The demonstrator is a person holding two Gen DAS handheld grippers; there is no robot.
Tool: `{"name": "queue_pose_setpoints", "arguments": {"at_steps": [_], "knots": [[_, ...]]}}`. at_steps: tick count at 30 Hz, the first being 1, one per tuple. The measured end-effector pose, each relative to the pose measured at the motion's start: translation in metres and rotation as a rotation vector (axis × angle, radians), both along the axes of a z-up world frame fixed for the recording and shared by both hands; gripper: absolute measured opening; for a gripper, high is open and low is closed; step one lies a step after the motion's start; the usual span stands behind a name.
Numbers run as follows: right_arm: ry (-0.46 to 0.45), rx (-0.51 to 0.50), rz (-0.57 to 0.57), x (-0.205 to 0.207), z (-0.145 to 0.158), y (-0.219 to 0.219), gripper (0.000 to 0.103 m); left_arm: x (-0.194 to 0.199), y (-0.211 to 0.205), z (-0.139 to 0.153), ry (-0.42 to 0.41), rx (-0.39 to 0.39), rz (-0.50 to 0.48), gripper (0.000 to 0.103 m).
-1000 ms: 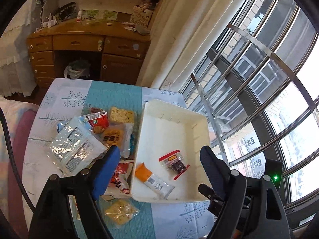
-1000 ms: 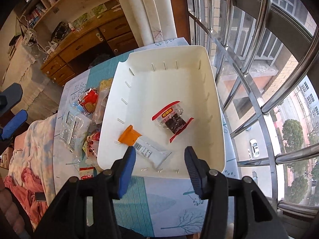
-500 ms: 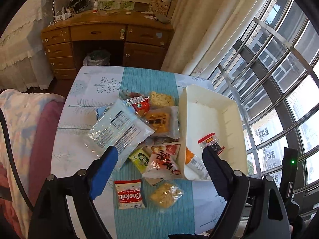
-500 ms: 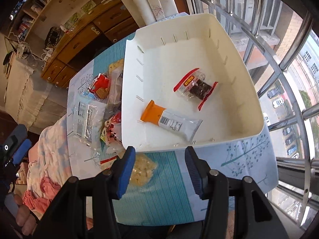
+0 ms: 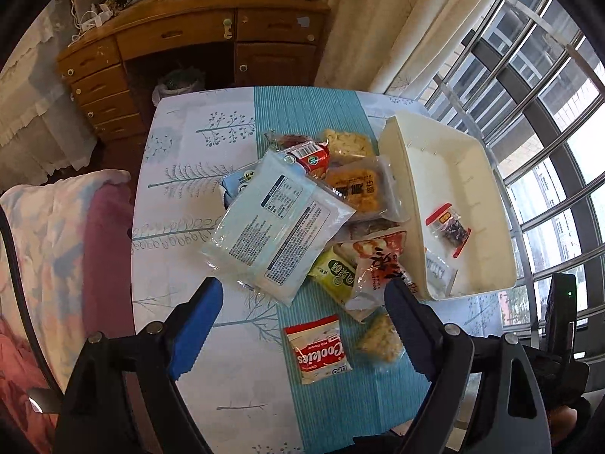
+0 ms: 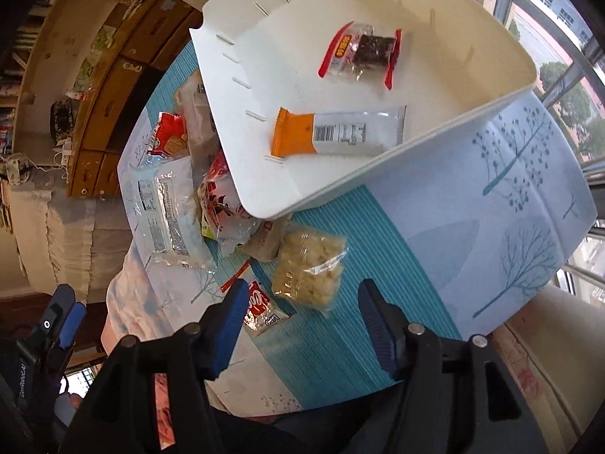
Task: Organize snacks
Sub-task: 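Withdraw both tools from the tray toward the remaining snacks, then grasp the large clear blue-printed bag with the left tool while the right tool grasps the clear puffed-snack bag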
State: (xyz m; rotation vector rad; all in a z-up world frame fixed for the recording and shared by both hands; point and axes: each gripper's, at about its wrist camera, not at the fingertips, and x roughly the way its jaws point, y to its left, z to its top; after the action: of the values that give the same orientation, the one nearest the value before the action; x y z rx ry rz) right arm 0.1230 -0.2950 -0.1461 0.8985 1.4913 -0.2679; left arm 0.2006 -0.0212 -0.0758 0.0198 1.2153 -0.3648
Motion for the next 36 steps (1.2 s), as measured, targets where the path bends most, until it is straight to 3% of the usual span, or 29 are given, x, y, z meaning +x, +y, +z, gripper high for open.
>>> {"name": "queue_pose_setpoints", "arguments": {"at_steps": [8, 16, 26, 28, 36], "knots": [[0.072, 0.003, -0.034, -0.005, -0.028, 0.027, 0.063, 0.035, -0.007, -0.05, 0.122, 0.065, -0.126, 0.091], [0.123, -0.067, -0.009, 0.004, -0.047, 0.046, 0.063, 0.071, -0.026, -0.105, 0.215, 0.153, -0.21, 0.092], [0.184, -0.132, 0.042, 0.017, -0.068, 0.053, 0.063, 0.093, -0.049, -0.153, 0.276, 0.223, -0.23, 0.092], [0.187, -0.135, 0.051, 0.021, -0.072, 0.053, 0.063, 0.095, -0.054, -0.161, 0.285, 0.231, -0.231, 0.1], [0.197, -0.152, 0.101, 0.043, -0.083, 0.059, 0.066, 0.111, -0.075, -0.188, 0.291, 0.293, -0.217, 0.103]]}}
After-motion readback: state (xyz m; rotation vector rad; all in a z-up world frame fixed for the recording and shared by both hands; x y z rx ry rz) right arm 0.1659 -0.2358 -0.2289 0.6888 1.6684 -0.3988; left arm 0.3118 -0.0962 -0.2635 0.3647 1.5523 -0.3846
